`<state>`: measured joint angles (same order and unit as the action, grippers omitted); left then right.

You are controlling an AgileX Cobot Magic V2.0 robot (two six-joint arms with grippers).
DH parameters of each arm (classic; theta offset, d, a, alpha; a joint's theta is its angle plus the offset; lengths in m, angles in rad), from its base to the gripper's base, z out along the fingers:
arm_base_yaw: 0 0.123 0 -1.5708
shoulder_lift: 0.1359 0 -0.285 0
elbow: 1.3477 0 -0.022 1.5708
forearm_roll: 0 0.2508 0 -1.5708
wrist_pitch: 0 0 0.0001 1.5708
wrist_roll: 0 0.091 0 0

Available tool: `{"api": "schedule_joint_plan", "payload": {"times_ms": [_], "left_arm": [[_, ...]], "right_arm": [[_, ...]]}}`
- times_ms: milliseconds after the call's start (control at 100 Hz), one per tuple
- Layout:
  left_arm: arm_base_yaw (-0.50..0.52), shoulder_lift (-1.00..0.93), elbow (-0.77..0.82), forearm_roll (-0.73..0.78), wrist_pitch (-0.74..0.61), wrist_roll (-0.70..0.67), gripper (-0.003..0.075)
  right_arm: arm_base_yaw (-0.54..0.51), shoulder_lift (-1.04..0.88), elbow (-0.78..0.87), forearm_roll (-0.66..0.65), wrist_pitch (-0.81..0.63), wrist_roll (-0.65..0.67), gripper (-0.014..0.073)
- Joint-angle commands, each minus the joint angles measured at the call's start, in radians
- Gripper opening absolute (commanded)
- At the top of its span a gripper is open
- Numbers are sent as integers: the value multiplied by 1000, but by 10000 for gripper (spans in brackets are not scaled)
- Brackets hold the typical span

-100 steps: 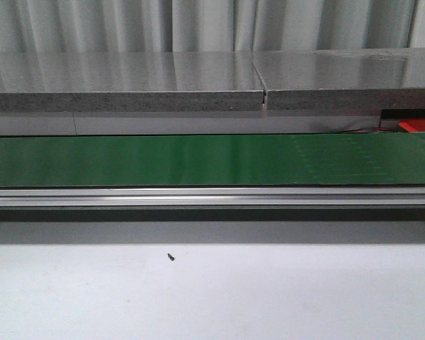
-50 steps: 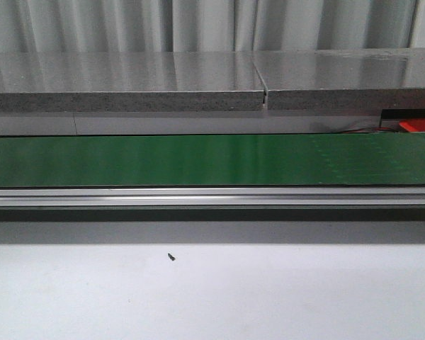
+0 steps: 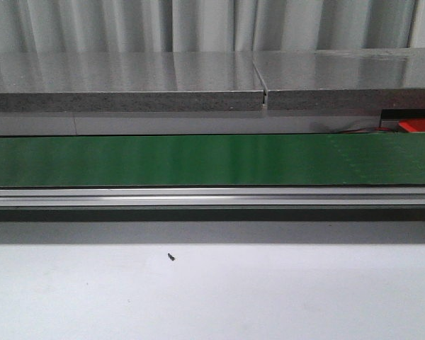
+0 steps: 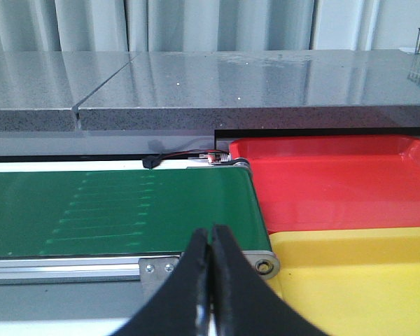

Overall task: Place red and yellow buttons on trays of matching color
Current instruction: 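Lift the red button and set it on the green belt, open left gripper, then move the left gripper to a yellow button and grasp it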

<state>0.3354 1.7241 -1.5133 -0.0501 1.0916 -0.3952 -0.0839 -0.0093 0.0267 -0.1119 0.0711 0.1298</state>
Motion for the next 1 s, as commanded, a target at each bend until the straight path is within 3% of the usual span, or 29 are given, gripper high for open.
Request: {"api": "schedule_joint_plan", "payload": {"times_ms": [0,250,450,990], "left_arm": [[25,1,-32,-7,-3,-14,513],[46,86,-69,-37,-37,-14,508],[44,158,-150,-61,-36,-6,439],[42,271,-232,-64,-40,26,440]], "right_arm": [[2,-22,-13,-10,-79,1,-67],[2,-22,-13,-10,-79,1,-67],[2,-22,-13,-10,-79,1,-67],[2,-22,-13,-10,-79,1,-67]]}}
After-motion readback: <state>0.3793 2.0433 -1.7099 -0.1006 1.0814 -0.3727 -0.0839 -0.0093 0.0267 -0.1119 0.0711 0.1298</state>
